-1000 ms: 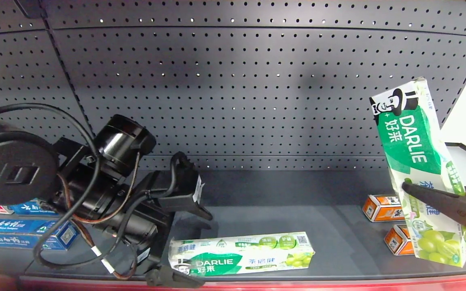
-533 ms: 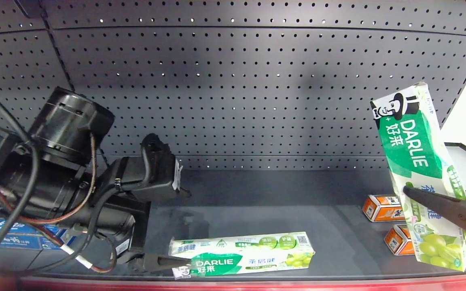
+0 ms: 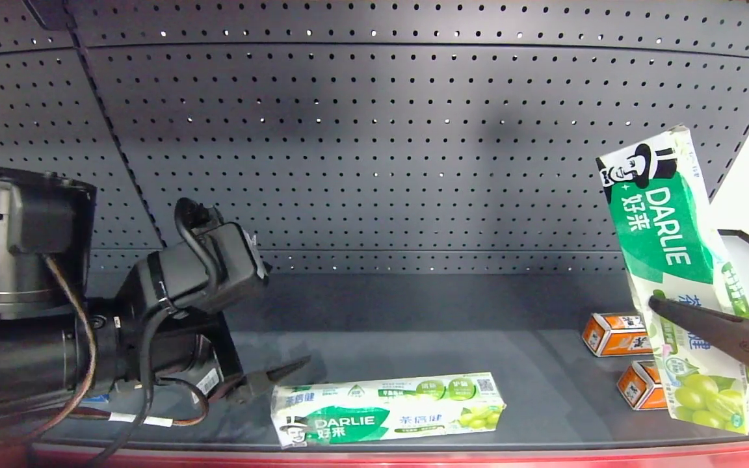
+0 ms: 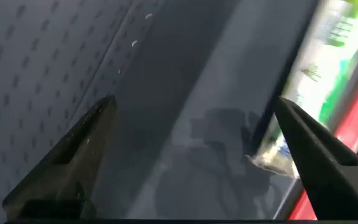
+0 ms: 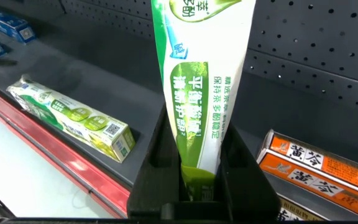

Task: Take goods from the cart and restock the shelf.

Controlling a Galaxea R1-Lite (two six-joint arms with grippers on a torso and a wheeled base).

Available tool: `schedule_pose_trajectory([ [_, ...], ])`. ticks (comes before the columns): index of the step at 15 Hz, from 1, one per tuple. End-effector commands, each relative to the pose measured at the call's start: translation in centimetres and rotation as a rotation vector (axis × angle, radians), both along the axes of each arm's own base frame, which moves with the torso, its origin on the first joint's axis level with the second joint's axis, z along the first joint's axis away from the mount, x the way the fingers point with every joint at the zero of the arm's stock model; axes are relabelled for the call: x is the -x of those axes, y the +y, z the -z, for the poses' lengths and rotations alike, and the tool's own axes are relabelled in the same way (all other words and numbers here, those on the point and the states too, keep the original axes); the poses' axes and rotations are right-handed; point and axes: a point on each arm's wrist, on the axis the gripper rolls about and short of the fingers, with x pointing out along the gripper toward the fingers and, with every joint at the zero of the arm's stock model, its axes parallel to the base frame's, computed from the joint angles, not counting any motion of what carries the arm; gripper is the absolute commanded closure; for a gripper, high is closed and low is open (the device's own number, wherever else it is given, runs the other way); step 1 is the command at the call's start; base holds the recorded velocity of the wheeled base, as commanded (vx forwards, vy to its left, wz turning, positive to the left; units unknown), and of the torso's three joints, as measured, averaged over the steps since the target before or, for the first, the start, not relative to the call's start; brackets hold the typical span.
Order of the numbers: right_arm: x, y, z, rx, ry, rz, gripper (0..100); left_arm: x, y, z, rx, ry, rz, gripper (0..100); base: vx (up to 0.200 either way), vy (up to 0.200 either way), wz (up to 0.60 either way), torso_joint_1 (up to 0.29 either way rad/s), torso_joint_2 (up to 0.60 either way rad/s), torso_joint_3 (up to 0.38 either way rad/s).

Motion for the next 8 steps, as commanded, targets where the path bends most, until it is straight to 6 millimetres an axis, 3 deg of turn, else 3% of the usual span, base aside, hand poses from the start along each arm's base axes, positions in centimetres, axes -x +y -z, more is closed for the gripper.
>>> schedule_pose_trajectory([
  [1,-0.1,0.1,0.2,0.006,0.009,-0.003,100,1.1,0.9,-0.6,0.054,-0.019,-0.071,0,0.0,0.0,0.0,0.0,0.0,0.0],
  [4,-0.7,0.4,0.0,0.008,0.005,-0.006,100,2.0,1.7,-2.0,0.156,-0.094,-0.208,0,0.0,0.0,0.0,0.0,0.0,0.0],
  [8,-2.1,1.3,-0.5,0.018,0.014,-0.01,100,3.3,3.4,-0.6,0.256,-0.206,-0.398,0,0.0,0.0,0.0,0.0,0.0,0.0],
])
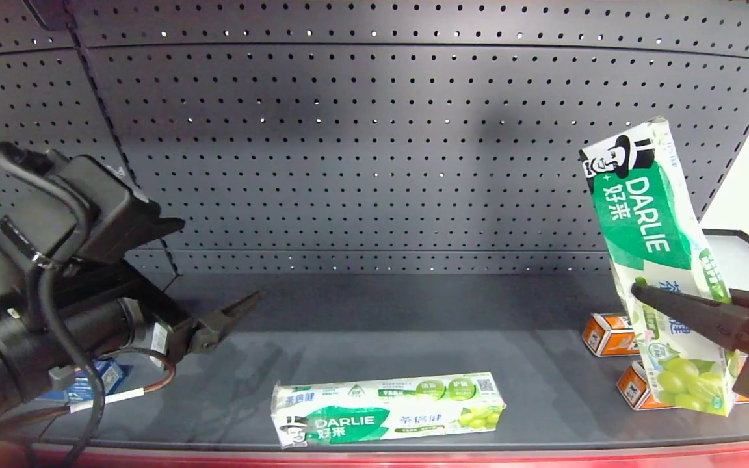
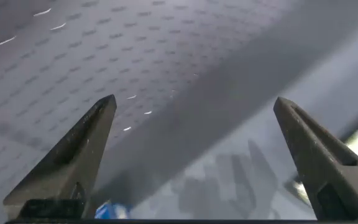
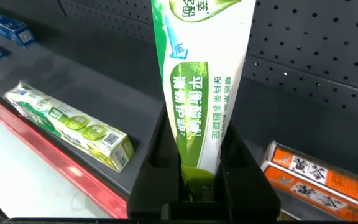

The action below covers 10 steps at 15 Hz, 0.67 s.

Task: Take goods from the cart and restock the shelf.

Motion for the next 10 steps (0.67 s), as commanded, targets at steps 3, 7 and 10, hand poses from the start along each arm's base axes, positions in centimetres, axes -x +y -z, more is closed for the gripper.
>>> schedule_pose_trajectory([
  [3,-2.5,1.4,-0.1,0.046,0.024,-0.005,100,2.9,2.4,1.6,0.076,0.004,-0.153,0,0.0,0.0,0.0,0.0,0.0,0.0],
  [7,-4.5,2.7,0.6,0.059,0.044,-0.016,100,5.3,5.3,2.6,0.098,-0.032,-0.292,0,0.0,0.0,0.0,0.0,0.0,0.0],
  [10,-5.4,3.7,0.8,0.068,0.049,-0.036,100,6.3,6.6,2.7,0.117,-0.068,-0.369,0,0.0,0.0,0.0,0.0,0.0,0.0],
])
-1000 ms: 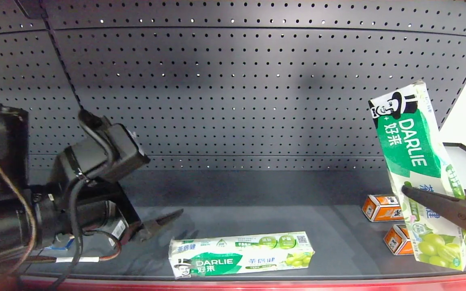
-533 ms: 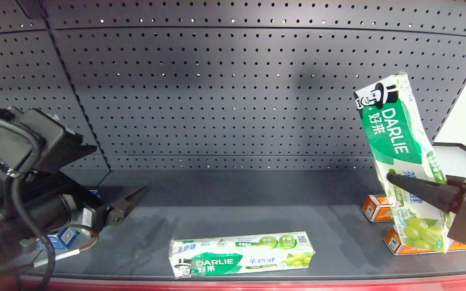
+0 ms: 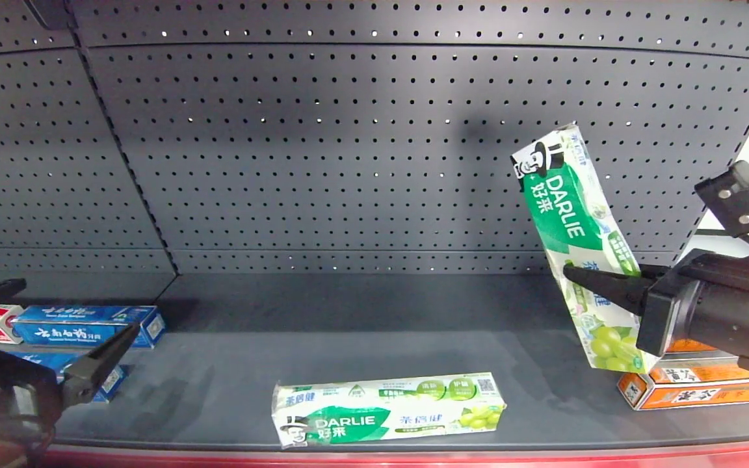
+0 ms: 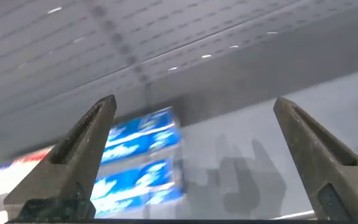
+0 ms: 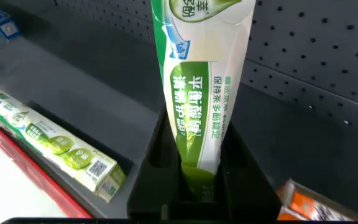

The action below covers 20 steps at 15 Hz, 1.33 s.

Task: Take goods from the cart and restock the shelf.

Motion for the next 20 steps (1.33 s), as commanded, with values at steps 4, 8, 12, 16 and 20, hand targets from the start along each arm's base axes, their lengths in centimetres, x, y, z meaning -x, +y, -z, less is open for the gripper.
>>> schedule_pose_trajectory([
  [4,-1.7,1.4,0.6,0.023,0.034,-0.015,100,3.8,2.4,1.9,0.042,-0.057,-0.156,0,0.0,0.0,0.0,0.0,0.0,0.0],
  [8,-2.0,1.8,0.8,0.035,0.022,-0.03,100,6.6,3.2,4.9,0.04,-0.071,-0.242,0,0.0,0.0,0.0,0.0,0.0,0.0],
  [12,-2.2,2.0,1.0,0.039,0.029,-0.031,100,9.3,3.9,6.8,0.029,-0.09,-0.465,0,0.0,0.0,0.0,0.0,0.0,0.0],
  [16,-2.4,2.1,1.2,0.043,0.027,-0.032,100,12.9,3.4,10.8,0.063,-0.105,-0.342,0,0.0,0.0,0.0,0.0,0.0,0.0],
  [20,-2.4,2.1,1.2,0.044,0.025,-0.032,100,13.5,3.3,11.8,0.071,-0.118,-0.274,0,0.0,0.0,0.0,0.0,0.0,0.0],
])
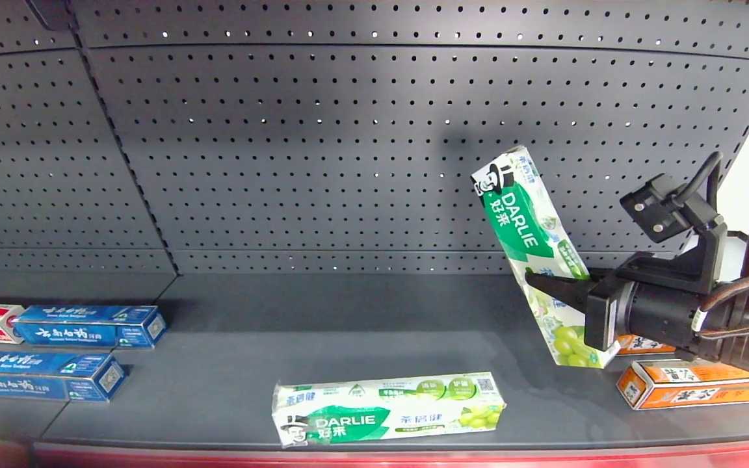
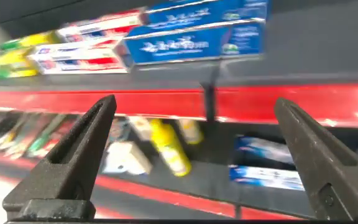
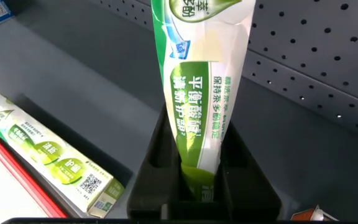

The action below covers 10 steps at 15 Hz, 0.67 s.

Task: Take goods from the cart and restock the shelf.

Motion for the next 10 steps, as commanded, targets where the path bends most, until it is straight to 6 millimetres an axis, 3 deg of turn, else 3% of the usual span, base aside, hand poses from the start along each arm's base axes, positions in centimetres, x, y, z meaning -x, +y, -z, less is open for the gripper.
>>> schedule_pose_trajectory([
  [1,0.04,0.17,-0.07,0.0,-0.002,-0.007,100,0.67,-0.15,0.8,0.003,-0.077,0.166,0,0.0,0.0,0.0,0.0,0.0,0.0],
  [6,0.02,0.22,-0.05,0.004,-0.006,-0.01,100,0.78,-0.26,0.86,0.024,-0.097,0.192,0,0.0,0.0,0.0,0.0,0.0,0.0],
  [10,0.09,0.18,-0.09,0.003,-0.008,-0.01,100,0.78,-0.88,1.05,0.066,-0.083,0.47,0,0.0,0.0,0.0,0.0,0.0,0.0],
])
